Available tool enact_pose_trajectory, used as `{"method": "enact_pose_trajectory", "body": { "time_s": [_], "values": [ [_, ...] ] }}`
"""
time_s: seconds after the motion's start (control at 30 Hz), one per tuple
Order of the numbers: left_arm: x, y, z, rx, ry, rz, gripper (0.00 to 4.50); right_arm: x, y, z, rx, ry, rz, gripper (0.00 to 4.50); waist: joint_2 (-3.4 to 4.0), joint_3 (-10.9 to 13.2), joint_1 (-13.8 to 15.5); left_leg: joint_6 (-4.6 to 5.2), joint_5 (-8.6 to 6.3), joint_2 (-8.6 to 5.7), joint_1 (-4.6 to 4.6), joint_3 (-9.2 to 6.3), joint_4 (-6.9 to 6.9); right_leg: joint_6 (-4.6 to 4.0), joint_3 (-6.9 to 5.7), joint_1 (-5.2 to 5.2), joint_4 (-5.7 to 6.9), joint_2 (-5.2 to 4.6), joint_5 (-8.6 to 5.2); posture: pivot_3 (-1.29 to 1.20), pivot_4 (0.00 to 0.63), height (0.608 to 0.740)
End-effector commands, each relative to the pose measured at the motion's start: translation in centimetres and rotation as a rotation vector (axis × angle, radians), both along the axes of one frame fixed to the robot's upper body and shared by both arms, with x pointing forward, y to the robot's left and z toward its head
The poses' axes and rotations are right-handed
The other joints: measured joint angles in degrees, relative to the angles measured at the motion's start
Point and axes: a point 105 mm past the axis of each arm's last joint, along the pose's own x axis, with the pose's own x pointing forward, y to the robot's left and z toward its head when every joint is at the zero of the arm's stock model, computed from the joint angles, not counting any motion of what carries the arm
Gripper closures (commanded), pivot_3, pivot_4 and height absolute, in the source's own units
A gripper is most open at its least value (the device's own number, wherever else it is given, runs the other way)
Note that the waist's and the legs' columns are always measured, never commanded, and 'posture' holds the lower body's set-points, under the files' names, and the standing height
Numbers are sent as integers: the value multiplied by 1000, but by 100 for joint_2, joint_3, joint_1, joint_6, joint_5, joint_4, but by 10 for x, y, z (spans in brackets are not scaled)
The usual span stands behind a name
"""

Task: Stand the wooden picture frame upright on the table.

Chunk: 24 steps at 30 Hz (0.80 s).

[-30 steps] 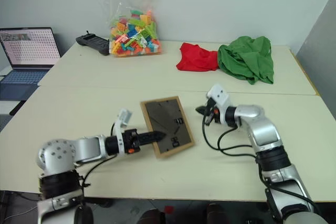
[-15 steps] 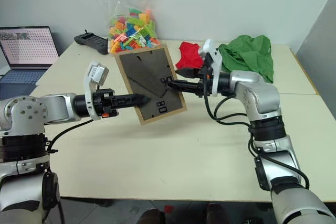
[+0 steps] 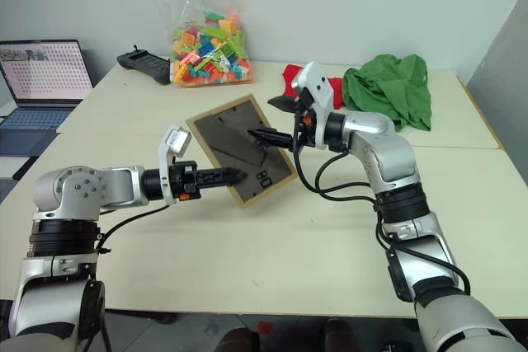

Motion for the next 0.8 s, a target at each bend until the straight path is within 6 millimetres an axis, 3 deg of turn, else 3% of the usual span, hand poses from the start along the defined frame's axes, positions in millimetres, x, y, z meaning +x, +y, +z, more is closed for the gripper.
{"method": "enact_pose_trajectory", "body": {
  "time_s": [0.03, 0.23, 0.37, 0.47, 0.6, 0.8],
  "values": [
    [-11, -14, 15, -37, -56, -84, 3206, -35, 19, 15, 35, -2, 186, 67, 1, 2, 1, 0, 0, 0, -2, -1, 2, 0, -2, -2, 1, 0, 0, 0, 150, 740],
    [-20, -29, 13, -29, -43, -160, 3206, -46, 44, -9, -47, 0, 240, 67, 1, 2, 2, 0, 0, 0, -2, -3, 3, 0, -3, -2, 3, 1, 0, 0, 150, 740],
    [-25, -30, 10, -23, -27, -177, 3206, -57, 47, -19, -95, -8, 301, 67, 1, 2, 3, 0, 0, -1, -4, -4, 4, 0, -3, -2, 2, 0, 0, 0, 150, 740],
    [-28, -28, 7, -18, -14, -178, 3206, -72, 41, -16, -73, 36, 377, 67, 1, 2, 5, 0, 0, -1, -5, -6, 6, 0, -5, -2, 1, 0, 0, 0, 150, 740],
    [-35, -24, 2, -12, 11, -184, 3206, -88, 18, -4, -47, 149, 447, 67, 1, 2, 10, 0, 0, -1, -5, -7, 6, 0, -6, -1, 2, -1, 0, 0, 150, 740],
    [-40, -26, 0, -24, 25, -207, 3206, -79, -2, -9, -88, 183, 382, 67, 1, 2, 9, 3, -2, -1, -4, -9, 6, 0, -7, 0, 1, 1, -1, 0, 150, 740]
  ]
}}
